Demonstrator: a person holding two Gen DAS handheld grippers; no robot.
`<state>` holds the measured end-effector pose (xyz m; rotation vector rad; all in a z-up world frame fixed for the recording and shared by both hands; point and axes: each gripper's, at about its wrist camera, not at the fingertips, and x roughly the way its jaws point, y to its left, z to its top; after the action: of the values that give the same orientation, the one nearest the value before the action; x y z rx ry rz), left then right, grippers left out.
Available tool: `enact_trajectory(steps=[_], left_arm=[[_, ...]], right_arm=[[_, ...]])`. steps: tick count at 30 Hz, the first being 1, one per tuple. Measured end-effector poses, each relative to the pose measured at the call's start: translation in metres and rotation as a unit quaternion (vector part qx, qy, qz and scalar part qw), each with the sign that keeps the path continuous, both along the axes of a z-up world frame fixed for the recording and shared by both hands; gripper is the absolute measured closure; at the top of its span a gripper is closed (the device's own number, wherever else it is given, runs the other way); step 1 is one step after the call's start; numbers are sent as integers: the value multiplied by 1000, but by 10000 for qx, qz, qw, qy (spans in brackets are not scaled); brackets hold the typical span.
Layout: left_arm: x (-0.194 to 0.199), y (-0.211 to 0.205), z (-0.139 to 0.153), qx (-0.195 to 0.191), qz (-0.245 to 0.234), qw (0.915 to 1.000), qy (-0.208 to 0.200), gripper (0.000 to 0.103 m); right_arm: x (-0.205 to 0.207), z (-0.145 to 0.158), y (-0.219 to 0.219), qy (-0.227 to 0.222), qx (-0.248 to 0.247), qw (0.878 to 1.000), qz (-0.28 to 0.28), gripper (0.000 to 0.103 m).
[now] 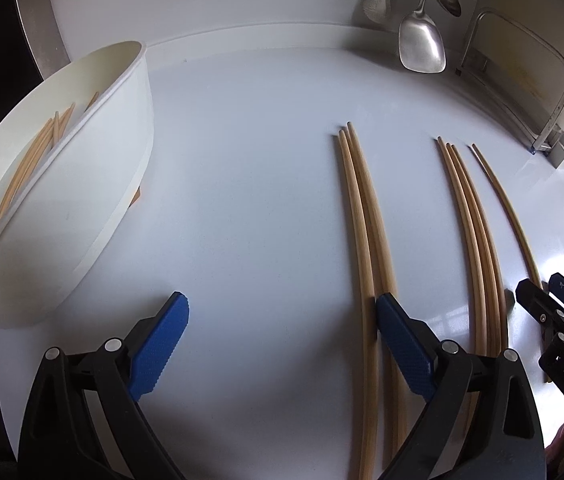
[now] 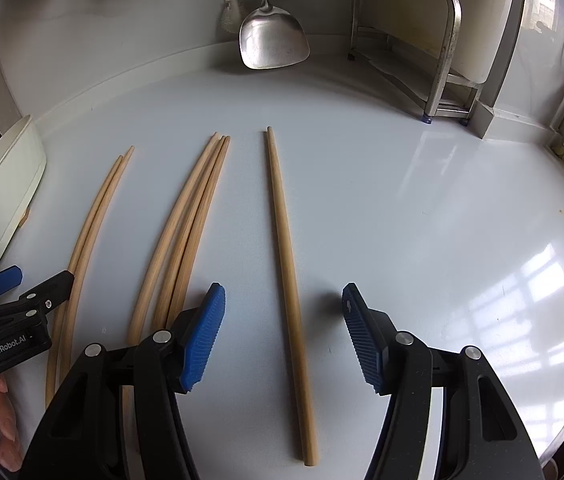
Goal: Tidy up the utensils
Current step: 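Close the right tool on a chopstick while the left tool grasps another chopstick, then carry both chopsticks into the cream basin and open both tools to release them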
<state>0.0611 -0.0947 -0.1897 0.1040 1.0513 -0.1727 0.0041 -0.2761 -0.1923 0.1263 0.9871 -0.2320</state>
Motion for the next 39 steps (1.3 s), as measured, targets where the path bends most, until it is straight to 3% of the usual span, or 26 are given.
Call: enact_trajectory(steps=[8,12,16,18,21,23,26,39], left_arm=[[2,-2,-3,18,90,9999,-78,6],[-6,-3,-3,7,89,9999,-135,9],[-13,-8,1,-11,-99,9997,-206,26],[-13,-9,3,-31,-138,9997,-199,36],[-12,-8,5,-47,-135,9997,-202,55],[-12,-9,6,-44,-157,9997,-207,77],[-15,-11,7,14,-199,9995,-235,95],[-17,-6,13,-114,-74,9999,-89,96]], right_arm=[[0,0,-8,-29,-124,9999,-95,45],[-1,1,-6,-64,-196,9998,25,53],[-1,2,-2,-84,-198,9996,155,62],[0,2,-1,-85,-214,9995,220,75],[1,3,0,-73,-239,9992,312,88],[1,3,2,-67,-254,9990,362,94],[1,3,3,-59,-262,9987,427,96],[-12,12,-12,-166,269,9986,425,97]])
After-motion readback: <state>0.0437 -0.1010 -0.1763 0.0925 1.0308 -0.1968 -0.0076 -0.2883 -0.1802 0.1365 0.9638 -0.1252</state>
